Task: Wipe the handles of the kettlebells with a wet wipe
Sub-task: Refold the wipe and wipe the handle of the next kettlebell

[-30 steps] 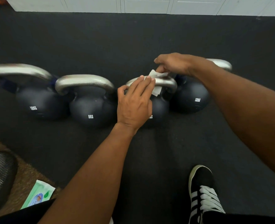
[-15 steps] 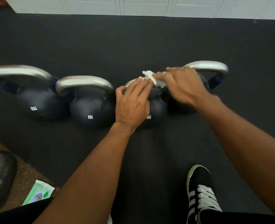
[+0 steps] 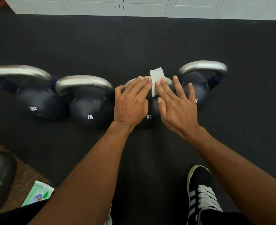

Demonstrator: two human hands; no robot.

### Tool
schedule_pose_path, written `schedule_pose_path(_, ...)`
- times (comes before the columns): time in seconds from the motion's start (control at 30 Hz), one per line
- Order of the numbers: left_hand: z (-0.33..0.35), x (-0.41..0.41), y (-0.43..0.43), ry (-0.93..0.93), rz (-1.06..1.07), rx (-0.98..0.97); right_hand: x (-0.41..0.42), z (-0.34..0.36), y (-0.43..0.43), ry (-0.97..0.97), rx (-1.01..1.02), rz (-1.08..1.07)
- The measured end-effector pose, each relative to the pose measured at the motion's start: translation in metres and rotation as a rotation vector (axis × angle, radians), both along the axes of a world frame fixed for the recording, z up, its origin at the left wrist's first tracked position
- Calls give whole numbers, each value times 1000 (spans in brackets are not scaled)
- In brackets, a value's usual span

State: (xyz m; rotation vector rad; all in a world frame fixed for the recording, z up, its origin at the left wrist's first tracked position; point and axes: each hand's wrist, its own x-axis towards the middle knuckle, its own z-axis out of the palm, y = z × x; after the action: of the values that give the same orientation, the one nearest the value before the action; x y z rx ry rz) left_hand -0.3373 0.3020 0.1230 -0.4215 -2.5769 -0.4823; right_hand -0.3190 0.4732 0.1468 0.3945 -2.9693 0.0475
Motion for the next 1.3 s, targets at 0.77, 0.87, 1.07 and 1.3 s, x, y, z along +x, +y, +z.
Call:
schedule_pose_path(0.77, 0, 0, -1, -5, -11, -20, 13, -1, -34, -139, -383, -292)
schedule_pose_path(0.87, 0, 0, 0, -19, 3, -28, 13, -3, -47, -226, -736, -450)
schedule_pose_path(1.07, 0, 0, 1, -9, -2, -20, -8, 26, -71, -262, -1681, -959)
schedule_pose_path(1.3, 0, -1, 0, 6, -10, -10, -35, 49, -52, -493, -2795, -965)
